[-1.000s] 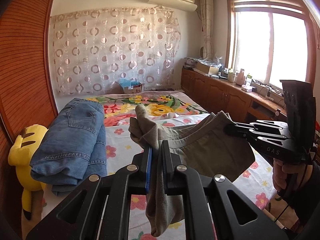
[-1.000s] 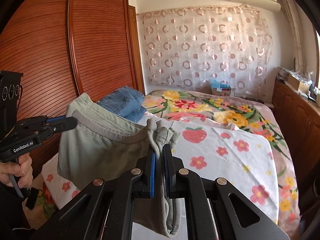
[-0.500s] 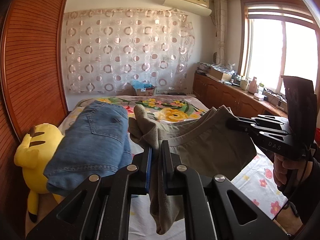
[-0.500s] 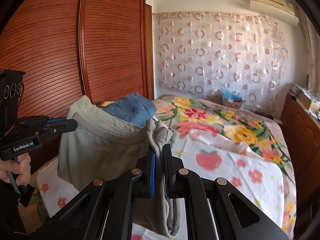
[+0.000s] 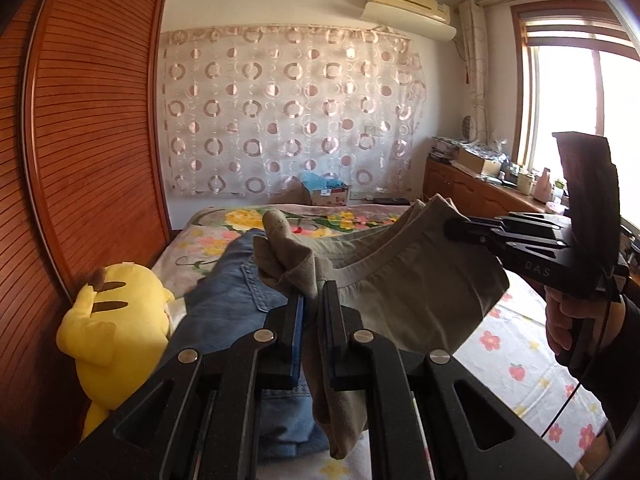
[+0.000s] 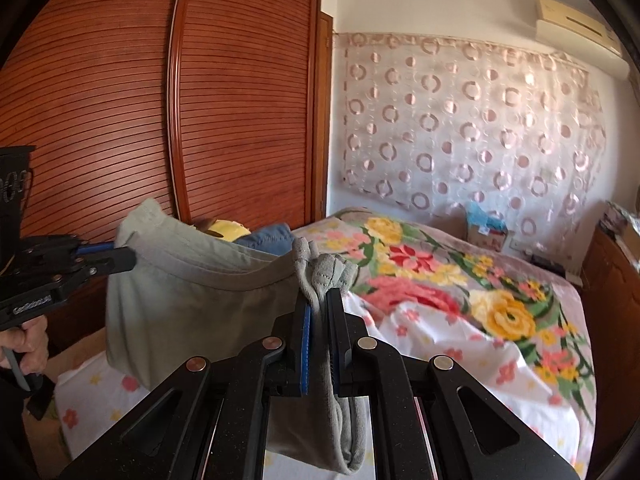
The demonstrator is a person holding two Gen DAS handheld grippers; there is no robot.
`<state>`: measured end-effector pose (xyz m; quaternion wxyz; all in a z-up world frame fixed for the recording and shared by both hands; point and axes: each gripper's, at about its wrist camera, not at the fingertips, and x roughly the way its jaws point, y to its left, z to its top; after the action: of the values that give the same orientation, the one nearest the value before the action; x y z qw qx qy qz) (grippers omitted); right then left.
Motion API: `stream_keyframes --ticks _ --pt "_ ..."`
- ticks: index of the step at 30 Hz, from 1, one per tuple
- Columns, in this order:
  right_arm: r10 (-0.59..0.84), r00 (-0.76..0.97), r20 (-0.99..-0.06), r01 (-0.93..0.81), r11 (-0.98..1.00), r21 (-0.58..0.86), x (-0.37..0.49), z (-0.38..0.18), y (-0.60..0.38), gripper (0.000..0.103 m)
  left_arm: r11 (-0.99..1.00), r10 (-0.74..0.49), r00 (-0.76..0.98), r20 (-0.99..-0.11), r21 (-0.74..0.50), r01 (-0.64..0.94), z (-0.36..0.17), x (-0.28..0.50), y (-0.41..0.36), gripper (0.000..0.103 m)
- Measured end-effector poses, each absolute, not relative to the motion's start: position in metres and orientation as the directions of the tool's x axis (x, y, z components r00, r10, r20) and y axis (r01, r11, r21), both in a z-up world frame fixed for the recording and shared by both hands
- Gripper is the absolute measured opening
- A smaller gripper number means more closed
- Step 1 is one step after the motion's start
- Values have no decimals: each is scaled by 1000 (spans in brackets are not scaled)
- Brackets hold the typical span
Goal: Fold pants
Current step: 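Lower the folded pants onto the folded blue jeans with both grippers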
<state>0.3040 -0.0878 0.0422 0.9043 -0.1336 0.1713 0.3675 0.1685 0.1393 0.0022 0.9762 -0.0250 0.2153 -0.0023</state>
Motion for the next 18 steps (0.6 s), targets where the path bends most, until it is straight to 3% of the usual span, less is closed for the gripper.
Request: stream_keyframes --ticks 9,18 --pt "676 589 -442 -785 609 -114 378 38 -30 7 986 74 914 -399 -106 -126 -15 167 183 10" --pt "691 512 -510 -848 499 -177 421 25 41 7 958 147 876 -460 -156 -242 -46 162 206 10"
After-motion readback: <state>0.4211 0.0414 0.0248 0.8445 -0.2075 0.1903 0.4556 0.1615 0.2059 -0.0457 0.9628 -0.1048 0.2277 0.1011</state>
